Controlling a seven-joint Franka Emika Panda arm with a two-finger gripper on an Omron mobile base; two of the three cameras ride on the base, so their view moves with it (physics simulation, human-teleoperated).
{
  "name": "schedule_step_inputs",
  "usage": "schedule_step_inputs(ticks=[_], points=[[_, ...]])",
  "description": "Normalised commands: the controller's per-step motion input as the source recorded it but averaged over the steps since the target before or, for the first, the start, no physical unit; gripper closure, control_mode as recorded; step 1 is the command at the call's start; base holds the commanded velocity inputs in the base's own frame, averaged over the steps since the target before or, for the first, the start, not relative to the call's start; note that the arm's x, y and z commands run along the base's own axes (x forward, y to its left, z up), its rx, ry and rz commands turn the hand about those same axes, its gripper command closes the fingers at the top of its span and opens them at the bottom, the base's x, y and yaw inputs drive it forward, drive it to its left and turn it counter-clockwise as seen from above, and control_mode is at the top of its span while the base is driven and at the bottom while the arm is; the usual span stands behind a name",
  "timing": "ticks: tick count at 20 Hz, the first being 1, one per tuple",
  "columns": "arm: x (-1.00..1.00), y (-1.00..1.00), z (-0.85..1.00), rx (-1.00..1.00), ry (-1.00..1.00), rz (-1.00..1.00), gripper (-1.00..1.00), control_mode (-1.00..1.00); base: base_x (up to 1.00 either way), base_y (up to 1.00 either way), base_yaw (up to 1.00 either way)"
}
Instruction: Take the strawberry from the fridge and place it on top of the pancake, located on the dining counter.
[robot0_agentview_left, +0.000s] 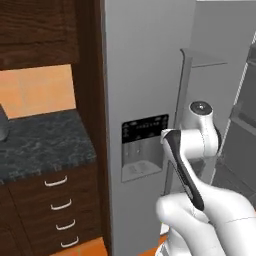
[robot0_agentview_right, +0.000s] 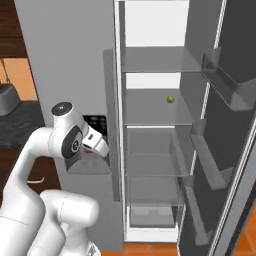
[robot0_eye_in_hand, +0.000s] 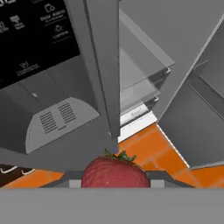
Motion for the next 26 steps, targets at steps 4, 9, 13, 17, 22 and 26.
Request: schedule_step_inputs(ticks=[4, 9, 13, 17, 22, 26], points=[[0.00, 0.00, 0.00, 0.00, 0.00, 0.00, 1.00, 1.00, -0.52, 0.18, -0.66], [0.00, 0.00, 0.00, 0.00, 0.00, 0.00, 1.00, 1.00, -0.74, 0.08, -0.78], [0.00, 0.00, 0.00, 0.00, 0.00, 0.00, 1.00, 1.00, -0.93, 0.00, -0.77], [0.00, 0.00, 0.00, 0.00, 0.00, 0.00, 1.00, 1.00, -0.97, 0.00, -0.75], [0.00, 0.00, 0.00, 0.00, 0.00, 0.00, 1.00, 1.00, -0.81, 0.22, -0.78], [0.00, 0.00, 0.00, 0.00, 0.00, 0.00, 1.00, 1.00, -0.36, 0.00, -0.98]])
